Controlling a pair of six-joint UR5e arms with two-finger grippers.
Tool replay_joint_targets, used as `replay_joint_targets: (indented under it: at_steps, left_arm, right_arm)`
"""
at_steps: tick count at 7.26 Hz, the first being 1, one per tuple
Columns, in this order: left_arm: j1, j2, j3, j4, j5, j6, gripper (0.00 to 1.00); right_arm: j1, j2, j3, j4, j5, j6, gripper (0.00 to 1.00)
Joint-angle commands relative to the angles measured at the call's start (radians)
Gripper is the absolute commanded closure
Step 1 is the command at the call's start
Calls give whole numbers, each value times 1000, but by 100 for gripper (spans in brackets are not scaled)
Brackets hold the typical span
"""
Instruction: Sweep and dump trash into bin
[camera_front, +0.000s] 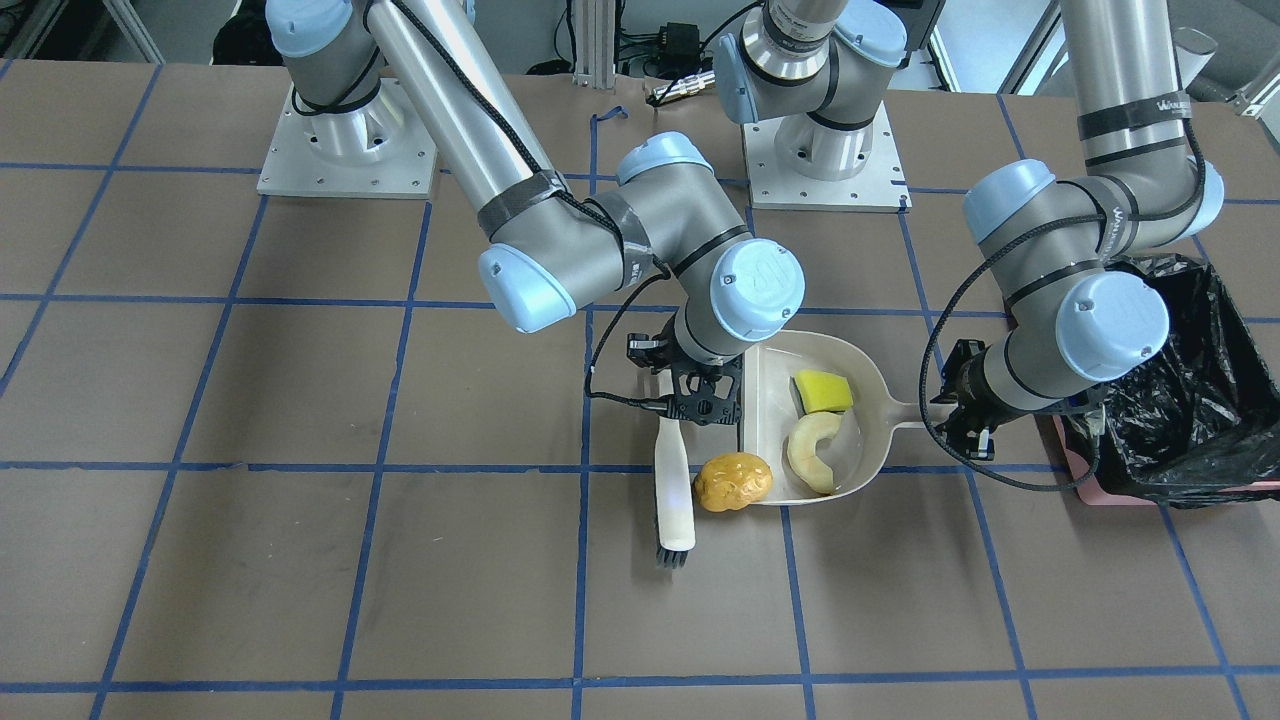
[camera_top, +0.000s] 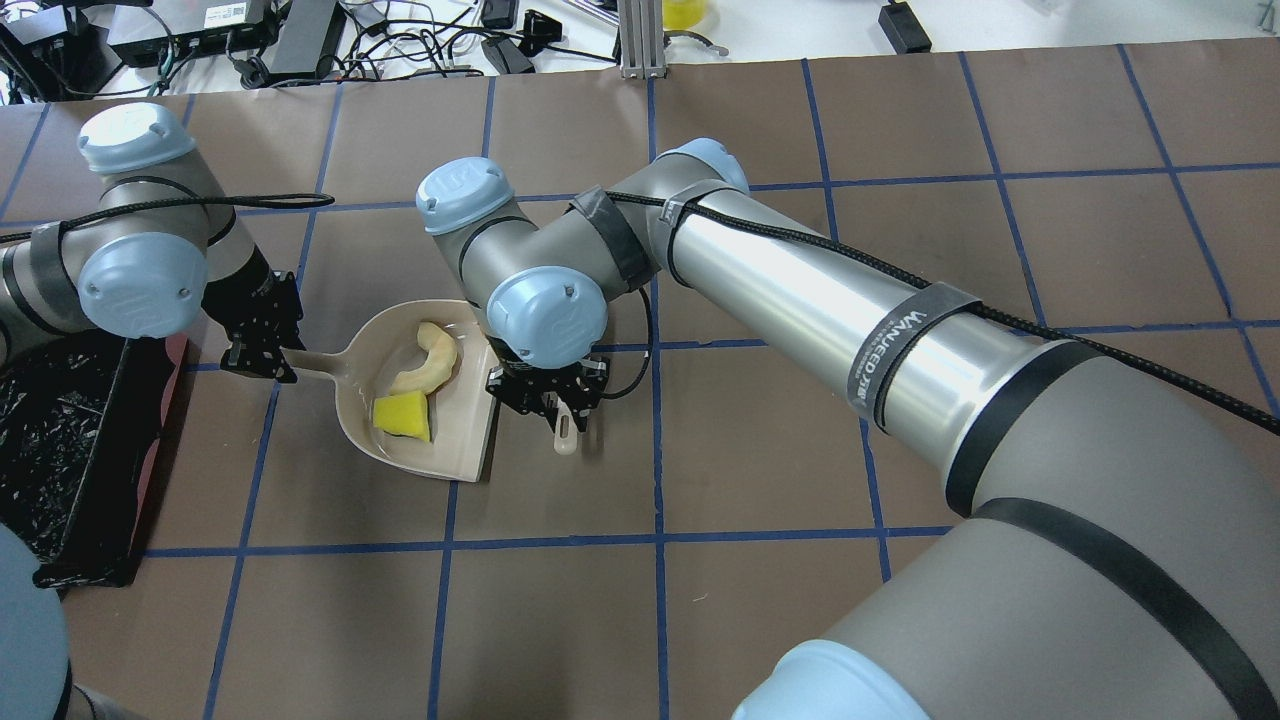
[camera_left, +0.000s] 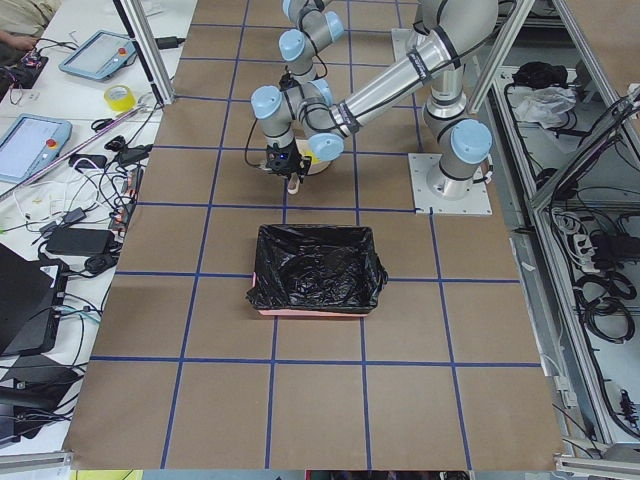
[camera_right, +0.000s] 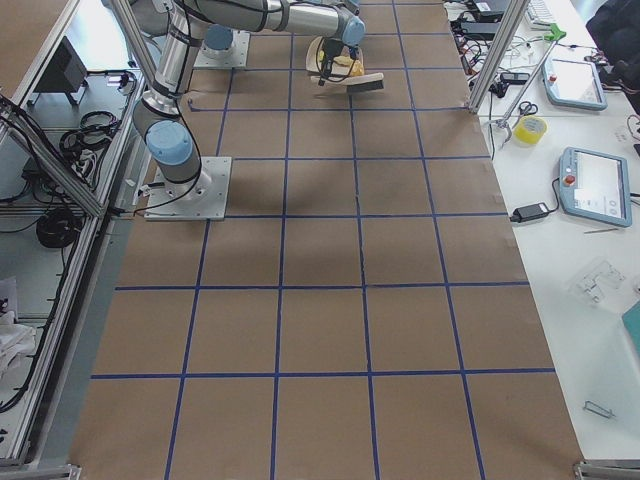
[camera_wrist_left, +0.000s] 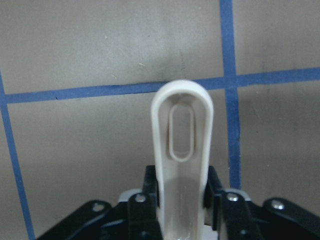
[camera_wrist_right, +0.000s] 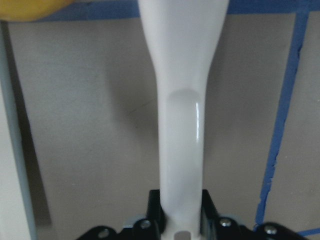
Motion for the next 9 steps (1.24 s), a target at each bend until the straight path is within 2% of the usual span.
replay_joint_targets:
  at_steps: [1,5,6,7,9]
  left_arm:
    - [0,0,0,0,0,0,100]
    - [0,0,2,0,0,3,100]
    - [2,0,3,0,0,3,100]
    - [0,0,3,0,0,3,100]
    - [0,1,3,0,1,3,100]
  right_arm:
    - [49,20,-8,-25,29,78,96]
    - [114,32,-16,-76,113,204,96]
    - [117,44,-52,-75,140,236,96]
    - [121,69,-84,-73,138,249,96]
    - [118,68,-85,-47,94,205,96]
